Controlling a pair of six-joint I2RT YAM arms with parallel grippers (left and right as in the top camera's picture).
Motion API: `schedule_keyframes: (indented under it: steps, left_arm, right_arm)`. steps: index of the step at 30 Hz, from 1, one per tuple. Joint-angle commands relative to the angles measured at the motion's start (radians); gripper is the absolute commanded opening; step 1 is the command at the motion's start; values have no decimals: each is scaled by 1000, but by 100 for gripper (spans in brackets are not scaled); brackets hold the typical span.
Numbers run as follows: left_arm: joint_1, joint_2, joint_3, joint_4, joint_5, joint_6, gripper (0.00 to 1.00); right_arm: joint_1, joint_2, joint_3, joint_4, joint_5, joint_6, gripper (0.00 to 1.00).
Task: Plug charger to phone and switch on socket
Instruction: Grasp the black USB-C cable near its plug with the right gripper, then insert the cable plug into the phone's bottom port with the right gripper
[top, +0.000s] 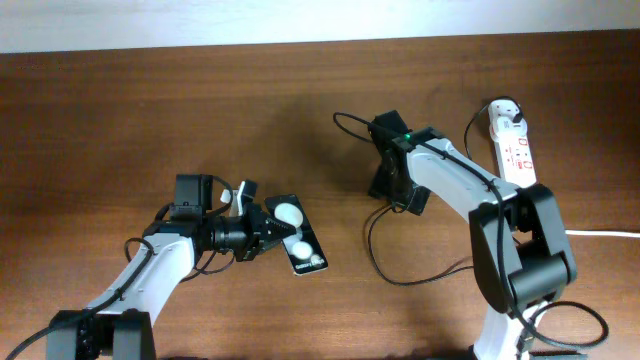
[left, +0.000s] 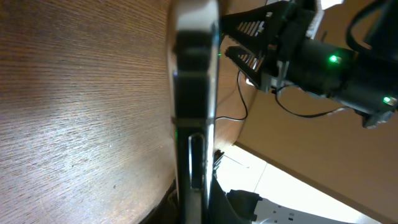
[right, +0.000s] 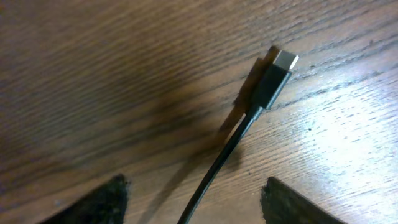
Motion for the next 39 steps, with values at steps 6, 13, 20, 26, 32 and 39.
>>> schedule_keyframes:
  steps: [6,13,20,26,32,39]
  left_arm:
    - [2,-2,14,-2,23,15,0]
    - [2,-2,14,-2,24,15,0]
    - [2,-2,14,6,24,16,0]
    - [2,0,14,562,261,-227,0]
    - [2,0,14,1070,296,-732,0]
    - [2,0,14,1219,340,-842,0]
  right_arm:
    - [-40,127,12,40,-7,76,40]
    - [-40,119,12,45,-151,-58,4]
    - [-40,-218,15,-62,-465,-493,4]
    - [2,-654,15,-322,-590,-569,4]
    - [366,-714,9,-291,-379,-441,4]
    - [454,-674,9,-246,-287,-362,4]
